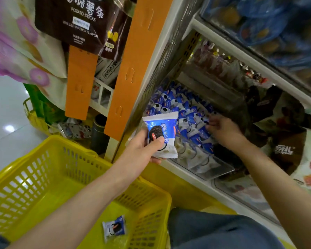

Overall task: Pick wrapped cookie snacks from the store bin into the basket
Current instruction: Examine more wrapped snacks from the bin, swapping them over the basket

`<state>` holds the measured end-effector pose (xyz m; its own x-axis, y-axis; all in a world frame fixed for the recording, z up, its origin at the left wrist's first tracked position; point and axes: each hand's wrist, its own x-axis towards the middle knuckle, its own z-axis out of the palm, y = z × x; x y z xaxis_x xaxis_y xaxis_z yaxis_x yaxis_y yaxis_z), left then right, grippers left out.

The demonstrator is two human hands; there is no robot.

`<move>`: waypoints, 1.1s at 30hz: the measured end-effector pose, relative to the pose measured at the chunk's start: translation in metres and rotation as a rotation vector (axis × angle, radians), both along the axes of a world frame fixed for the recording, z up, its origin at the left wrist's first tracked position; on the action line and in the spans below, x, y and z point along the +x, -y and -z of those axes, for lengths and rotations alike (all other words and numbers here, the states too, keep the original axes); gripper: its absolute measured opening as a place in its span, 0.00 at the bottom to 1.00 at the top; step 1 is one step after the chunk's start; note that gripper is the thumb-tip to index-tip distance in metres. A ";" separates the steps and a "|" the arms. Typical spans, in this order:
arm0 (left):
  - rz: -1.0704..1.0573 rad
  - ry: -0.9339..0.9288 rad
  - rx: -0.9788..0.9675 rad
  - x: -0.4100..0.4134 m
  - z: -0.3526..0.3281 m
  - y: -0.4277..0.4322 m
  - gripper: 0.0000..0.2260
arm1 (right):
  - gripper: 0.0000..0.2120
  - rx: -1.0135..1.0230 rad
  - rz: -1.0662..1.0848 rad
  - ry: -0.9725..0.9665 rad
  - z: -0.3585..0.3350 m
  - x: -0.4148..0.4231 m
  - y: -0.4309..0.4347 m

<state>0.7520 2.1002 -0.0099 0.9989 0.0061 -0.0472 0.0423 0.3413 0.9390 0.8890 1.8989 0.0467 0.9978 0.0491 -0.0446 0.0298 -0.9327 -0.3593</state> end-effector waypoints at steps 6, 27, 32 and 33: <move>0.002 -0.010 -0.029 0.006 0.004 0.005 0.06 | 0.15 -0.138 0.068 -0.142 0.004 0.012 -0.010; 0.112 -0.049 -0.085 -0.006 0.000 -0.001 0.23 | 0.03 0.397 -0.104 0.486 -0.046 -0.052 -0.029; 0.195 -0.065 -0.223 -0.007 -0.004 0.000 0.25 | 0.02 0.790 -0.154 -0.170 -0.042 -0.091 -0.051; 0.215 -0.055 -0.231 -0.009 -0.005 0.001 0.22 | 0.02 0.782 -0.183 -0.214 -0.036 -0.097 -0.055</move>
